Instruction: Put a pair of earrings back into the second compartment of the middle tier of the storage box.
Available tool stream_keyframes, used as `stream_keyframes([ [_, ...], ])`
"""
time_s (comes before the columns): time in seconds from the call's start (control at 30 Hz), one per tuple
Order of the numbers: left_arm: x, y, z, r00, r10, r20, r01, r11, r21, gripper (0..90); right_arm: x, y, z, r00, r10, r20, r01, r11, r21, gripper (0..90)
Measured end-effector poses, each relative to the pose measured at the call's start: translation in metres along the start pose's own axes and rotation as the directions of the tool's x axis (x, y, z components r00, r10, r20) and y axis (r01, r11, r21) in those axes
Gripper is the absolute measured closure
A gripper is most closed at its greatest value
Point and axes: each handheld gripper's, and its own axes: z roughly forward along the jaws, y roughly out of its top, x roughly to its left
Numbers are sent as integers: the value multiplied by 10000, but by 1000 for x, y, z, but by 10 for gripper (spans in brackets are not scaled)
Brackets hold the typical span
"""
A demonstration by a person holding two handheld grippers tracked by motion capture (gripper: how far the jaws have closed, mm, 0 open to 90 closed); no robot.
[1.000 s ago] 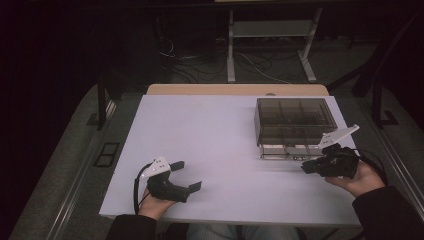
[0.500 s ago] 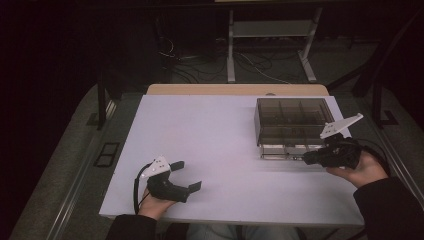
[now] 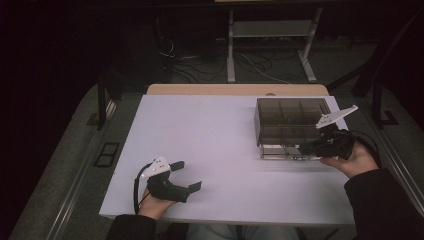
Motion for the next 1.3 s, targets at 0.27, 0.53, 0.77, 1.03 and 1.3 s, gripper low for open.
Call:
stream_keyframes([
  [0.27, 0, 0, 0, 10000, 29, 0, -29, 10000, 3, 0, -12, 0, 11, 9994, 267, 198, -267, 9996, 11, 795],
  [0.53, 0, 0, 0, 10000, 32, 6, -32, 10000, 5, 0, -19, -3, 22, 9983, 524, 252, -523, 9986, -62, 795],
  [0.77, 0, 0, 0, 10000, 50, 4, -50, 10000, 1, 0, -24, -2, 30, 9975, 642, 286, -638, 9978, -151, 793],
  [1.03, 0, 0, 0, 10000, 28, 16, -28, 10000, -4, 0, -26, 1, 37, 9973, 675, 287, -672, 9977, -110, 793],
  [1.3, -1, 0, 1, 10000, 39, 19, -39, 10000, 2, 0, -32, 2, 50, 9961, 819, 325, -819, 9966, -38, 793],
])
